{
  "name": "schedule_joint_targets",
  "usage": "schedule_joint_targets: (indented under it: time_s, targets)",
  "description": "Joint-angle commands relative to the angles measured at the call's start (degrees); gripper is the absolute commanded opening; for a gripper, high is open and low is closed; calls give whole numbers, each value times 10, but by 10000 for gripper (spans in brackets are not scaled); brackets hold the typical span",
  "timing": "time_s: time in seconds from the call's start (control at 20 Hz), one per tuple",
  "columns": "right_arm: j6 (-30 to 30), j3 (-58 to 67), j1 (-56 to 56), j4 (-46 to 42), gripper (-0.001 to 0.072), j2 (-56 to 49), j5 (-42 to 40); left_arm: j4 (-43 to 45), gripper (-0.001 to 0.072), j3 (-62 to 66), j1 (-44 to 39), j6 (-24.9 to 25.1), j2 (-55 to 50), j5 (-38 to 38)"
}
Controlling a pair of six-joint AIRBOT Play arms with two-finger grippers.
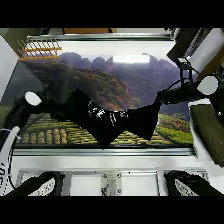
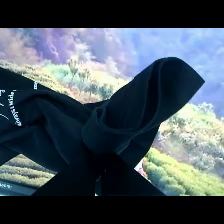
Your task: Fold the clothes and pants, and hang the long-sleeved shirts on hangers.
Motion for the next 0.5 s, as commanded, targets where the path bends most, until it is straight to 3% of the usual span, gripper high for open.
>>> schedule_joint_targets:
  time_s: [0.0,0.2,0.45]
  targets:
    - [0,0,0,0,12,-1,-2,-5,624,-125,-67,-41,11,71]
    - [0,0,0,0,12,-1,-2,-64,623,-131,-137,-44,-39,114]
    - [0,0,0,0,11,-1,-2,-62,623,-50,-206,-44,-120,119]
